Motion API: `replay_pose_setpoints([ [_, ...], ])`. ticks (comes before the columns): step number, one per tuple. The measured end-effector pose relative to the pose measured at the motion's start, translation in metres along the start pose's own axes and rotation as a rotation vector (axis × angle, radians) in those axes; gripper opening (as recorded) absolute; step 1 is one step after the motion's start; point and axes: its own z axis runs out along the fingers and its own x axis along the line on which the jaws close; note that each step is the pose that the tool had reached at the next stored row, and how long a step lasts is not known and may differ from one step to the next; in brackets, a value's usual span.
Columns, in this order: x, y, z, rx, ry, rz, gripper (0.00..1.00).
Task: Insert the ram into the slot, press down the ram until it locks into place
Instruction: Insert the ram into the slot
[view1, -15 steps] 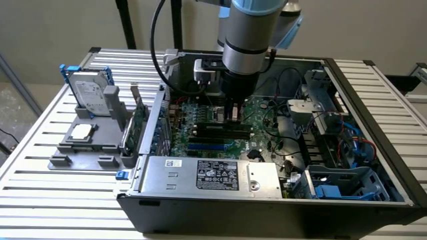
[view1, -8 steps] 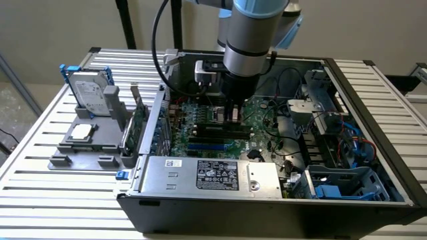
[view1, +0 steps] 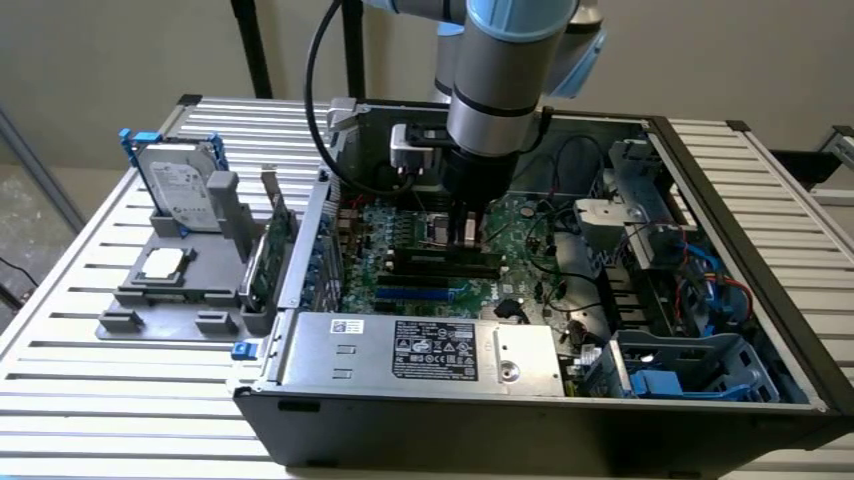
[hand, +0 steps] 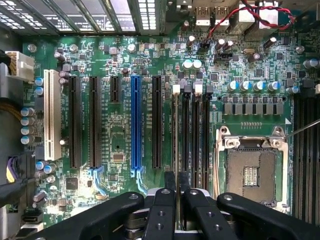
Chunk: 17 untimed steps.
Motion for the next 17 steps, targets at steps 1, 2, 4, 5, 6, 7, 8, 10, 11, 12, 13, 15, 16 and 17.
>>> replay_pose_setpoints([
  [1, -0.0002, -0.0001, 0.0001, -0.0003, 0.0009, 0.000, 0.13],
  [2, -0.0003, -0.0002, 0.0003, -0.0001, 0.0018, 0.000, 0.13],
  [4, -0.0006, -0.0003, 0.0005, -0.0001, 0.0048, 0.000, 0.13],
  [5, -0.0010, -0.0003, 0.0009, -0.0001, 0.0063, 0.000, 0.13],
  [6, -0.0013, -0.0004, 0.0013, 0.0000, 0.0077, -0.001, 0.13],
  [7, -0.0017, -0.0004, 0.0017, 0.0002, 0.0087, -0.001, 0.13],
  [8, -0.0020, -0.0004, 0.0020, 0.0008, 0.0092, -0.003, 0.13],
  [10, -0.0024, -0.0005, 0.0024, 0.0018, 0.0097, -0.006, 0.13],
  [11, -0.0024, -0.0005, 0.0026, 0.0018, 0.0101, -0.006, 0.13],
  [12, -0.0024, -0.0004, 0.0028, 0.0019, 0.0103, -0.006, 0.13],
  [13, -0.0024, -0.0005, 0.0032, 0.0019, 0.0105, -0.006, 0.13],
  [15, -0.0024, -0.0005, 0.0036, 0.0019, 0.0110, -0.006, 0.13],
  [16, -0.0024, -0.0005, 0.0039, 0.0019, 0.0111, -0.006, 0.13],
  [17, -0.0024, -0.0005, 0.0042, 0.0020, 0.0111, -0.006, 0.13],
])
